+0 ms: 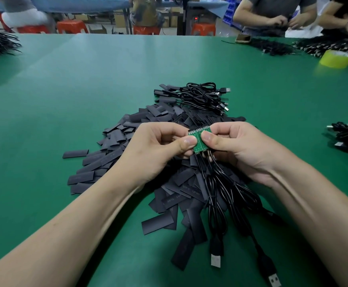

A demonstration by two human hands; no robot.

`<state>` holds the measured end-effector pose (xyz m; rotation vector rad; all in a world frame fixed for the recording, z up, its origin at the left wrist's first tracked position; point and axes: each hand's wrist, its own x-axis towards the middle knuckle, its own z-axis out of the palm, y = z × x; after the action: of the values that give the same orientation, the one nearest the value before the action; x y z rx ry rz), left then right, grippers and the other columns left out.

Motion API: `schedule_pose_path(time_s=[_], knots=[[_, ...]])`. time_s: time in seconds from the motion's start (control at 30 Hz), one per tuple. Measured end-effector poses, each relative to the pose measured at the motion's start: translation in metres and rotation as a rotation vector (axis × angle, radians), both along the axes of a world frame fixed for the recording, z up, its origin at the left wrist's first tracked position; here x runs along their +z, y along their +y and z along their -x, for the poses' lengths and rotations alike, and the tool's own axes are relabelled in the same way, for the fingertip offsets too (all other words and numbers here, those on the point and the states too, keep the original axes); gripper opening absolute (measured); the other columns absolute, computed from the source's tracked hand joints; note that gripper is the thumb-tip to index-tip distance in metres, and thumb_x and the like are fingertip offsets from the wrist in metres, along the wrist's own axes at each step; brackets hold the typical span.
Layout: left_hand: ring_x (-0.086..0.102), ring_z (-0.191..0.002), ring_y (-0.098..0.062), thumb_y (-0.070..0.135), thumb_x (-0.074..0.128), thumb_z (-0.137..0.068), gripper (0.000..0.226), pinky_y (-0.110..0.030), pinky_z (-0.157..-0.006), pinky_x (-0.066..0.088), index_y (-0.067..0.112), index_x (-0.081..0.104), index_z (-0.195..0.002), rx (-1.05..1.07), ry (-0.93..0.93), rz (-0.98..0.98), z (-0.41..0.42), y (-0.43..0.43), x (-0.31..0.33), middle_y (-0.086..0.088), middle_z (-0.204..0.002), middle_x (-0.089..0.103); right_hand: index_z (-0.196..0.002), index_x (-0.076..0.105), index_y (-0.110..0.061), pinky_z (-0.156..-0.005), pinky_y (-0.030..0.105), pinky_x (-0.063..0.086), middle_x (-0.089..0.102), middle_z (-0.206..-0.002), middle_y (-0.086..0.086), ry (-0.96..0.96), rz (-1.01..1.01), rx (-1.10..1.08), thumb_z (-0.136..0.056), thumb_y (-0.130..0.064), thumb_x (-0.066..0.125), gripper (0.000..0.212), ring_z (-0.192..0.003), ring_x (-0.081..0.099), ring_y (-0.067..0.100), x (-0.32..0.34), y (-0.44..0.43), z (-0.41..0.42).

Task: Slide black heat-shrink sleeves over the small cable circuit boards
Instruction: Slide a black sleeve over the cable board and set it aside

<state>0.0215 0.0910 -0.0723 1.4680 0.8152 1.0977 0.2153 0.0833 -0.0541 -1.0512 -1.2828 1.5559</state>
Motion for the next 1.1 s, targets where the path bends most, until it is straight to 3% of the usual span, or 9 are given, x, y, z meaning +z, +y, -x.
schedule_pose_path(time_s=[0.27,0.43,0.5,0.6,0.67,0.73,0.87,1.0,1.1], knots=[[0.067,-0.067,-0.009,0.019,0.074,-0.080,0.011,-0.020,-0.071,0.058,0.012,0.078,-0.087,0.018,-0.024,0.024,-0.002,-0.001,0.002,-0.006,-0.079,0.076,-0.084,0.077,-0.012,-0.057,0.019,0.056,0.075,-0.079,0.005,0.023,0.029,-0.002,-0.079,-0.023,0.071,0.014,-0.064,0.069,0.008,0.005,-0.001,0.000],[0.068,-0.067,-0.009,0.022,0.075,-0.079,0.012,-0.018,-0.071,0.056,0.010,0.076,-0.083,0.021,-0.038,0.006,-0.002,-0.002,0.003,-0.003,-0.076,0.074,-0.078,0.077,-0.017,-0.050,0.016,0.050,0.067,-0.068,-0.002,-0.135,-0.065,-0.099,-0.080,-0.028,0.075,0.012,-0.056,0.057,0.007,0.015,0.000,-0.015],[0.068,-0.068,-0.008,0.023,0.075,-0.080,0.012,-0.016,-0.071,0.055,0.011,0.077,-0.084,0.022,-0.022,-0.033,-0.002,-0.003,0.003,-0.001,-0.075,0.075,-0.074,0.074,-0.017,-0.049,0.014,0.043,0.063,-0.061,-0.005,-0.404,-0.151,-0.186,-0.087,-0.030,0.076,0.018,-0.051,0.053,0.007,0.018,0.004,-0.026],[0.069,-0.071,-0.007,0.028,0.077,-0.081,0.008,-0.018,-0.071,0.054,0.020,0.080,-0.082,0.046,0.035,-0.114,-0.001,-0.004,0.004,0.000,-0.078,0.077,-0.082,0.073,-0.021,-0.061,0.027,0.043,0.065,-0.069,-0.002,-1.075,-0.378,-0.354,-0.089,-0.042,0.072,0.023,-0.065,0.057,0.011,0.012,0.013,-0.039],[0.069,-0.075,-0.010,0.030,0.080,-0.082,0.008,-0.024,-0.074,0.056,0.023,0.081,-0.082,0.087,0.067,-0.152,-0.001,-0.004,0.003,-0.004,-0.081,0.078,-0.090,0.074,-0.027,-0.075,0.029,0.046,0.064,-0.085,-0.005,-1.195,-0.546,-0.442,-0.088,-0.046,0.069,0.021,-0.081,0.060,0.011,0.010,0.012,-0.034],[0.065,-0.072,-0.013,0.029,0.083,-0.083,0.005,-0.029,-0.071,0.052,0.025,0.080,-0.081,0.136,0.088,-0.181,-0.002,-0.003,0.002,-0.005,-0.081,0.077,-0.090,0.074,-0.030,-0.075,0.021,0.042,0.063,-0.090,-0.009,-1.025,-0.679,-0.388,-0.092,-0.048,0.064,0.021,-0.083,0.058,0.005,0.011,0.009,-0.025],[0.055,-0.065,-0.006,0.026,0.083,-0.083,0.007,-0.021,-0.064,0.043,0.030,0.078,-0.079,0.263,0.136,-0.252,-0.002,0.000,0.000,0.004,-0.074,0.073,-0.082,0.073,-0.031,-0.073,0.026,0.047,0.069,-0.083,-0.010,-0.670,-0.529,-0.006,-0.094,-0.053,0.056,0.030,-0.078,0.062,0.007,0.012,0.001,-0.010],[0.061,-0.068,0.000,0.031,0.077,-0.089,0.004,-0.017,-0.066,0.046,0.030,0.079,-0.085,0.376,0.256,-0.323,-0.002,0.002,-0.003,0.010,-0.078,0.074,-0.086,0.070,-0.017,-0.070,0.013,0.045,0.073,-0.079,-0.006,-0.498,-0.454,0.079,-0.101,-0.015,0.061,0.018,-0.071,0.062,0.000,0.011,0.000,-0.009],[0.061,-0.089,-0.001,0.030,0.069,-0.096,0.012,-0.015,-0.078,0.043,0.027,0.079,-0.102,0.428,0.530,-0.512,0.001,0.003,-0.006,0.016,-0.094,0.072,-0.088,0.060,-0.010,-0.072,0.029,0.050,0.072,-0.074,0.006,-0.194,-0.315,0.014,-0.100,-0.018,0.053,0.016,-0.069,0.068,0.016,0.016,-0.001,-0.009]])
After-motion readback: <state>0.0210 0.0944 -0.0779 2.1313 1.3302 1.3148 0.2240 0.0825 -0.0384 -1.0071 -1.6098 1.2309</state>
